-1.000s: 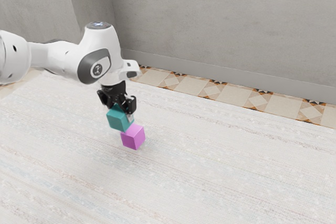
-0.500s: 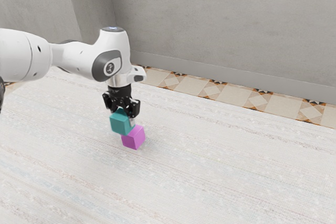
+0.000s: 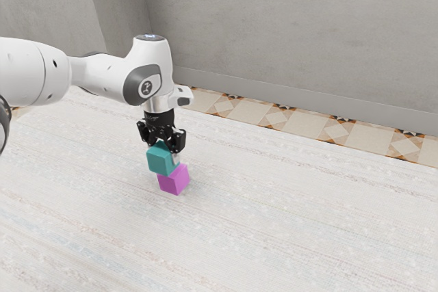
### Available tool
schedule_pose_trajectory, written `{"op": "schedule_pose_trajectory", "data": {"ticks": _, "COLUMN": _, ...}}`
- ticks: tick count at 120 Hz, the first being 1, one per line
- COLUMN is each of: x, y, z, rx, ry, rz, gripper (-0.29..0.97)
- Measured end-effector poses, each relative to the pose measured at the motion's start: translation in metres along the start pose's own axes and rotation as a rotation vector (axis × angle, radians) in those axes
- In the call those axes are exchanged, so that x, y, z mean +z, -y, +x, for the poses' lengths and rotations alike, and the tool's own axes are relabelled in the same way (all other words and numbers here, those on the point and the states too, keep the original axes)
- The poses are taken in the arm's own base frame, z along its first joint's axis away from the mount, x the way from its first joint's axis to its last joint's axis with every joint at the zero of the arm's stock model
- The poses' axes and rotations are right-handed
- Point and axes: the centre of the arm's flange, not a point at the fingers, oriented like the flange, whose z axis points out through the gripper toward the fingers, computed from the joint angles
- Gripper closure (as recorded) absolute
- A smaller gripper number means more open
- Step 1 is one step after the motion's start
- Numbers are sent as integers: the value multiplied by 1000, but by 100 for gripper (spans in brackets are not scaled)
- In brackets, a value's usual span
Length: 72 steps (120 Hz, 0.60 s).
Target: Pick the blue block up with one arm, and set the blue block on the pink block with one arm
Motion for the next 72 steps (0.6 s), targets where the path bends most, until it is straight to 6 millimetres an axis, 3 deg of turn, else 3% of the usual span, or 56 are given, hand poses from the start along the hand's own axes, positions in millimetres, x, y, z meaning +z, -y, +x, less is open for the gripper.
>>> {"op": "schedule_pose_trajectory", "data": {"ticks": 72, "x": 6, "y": -4, "z": 15, "rx": 12, "ry": -5, "rz": -3, "gripper": 33}}
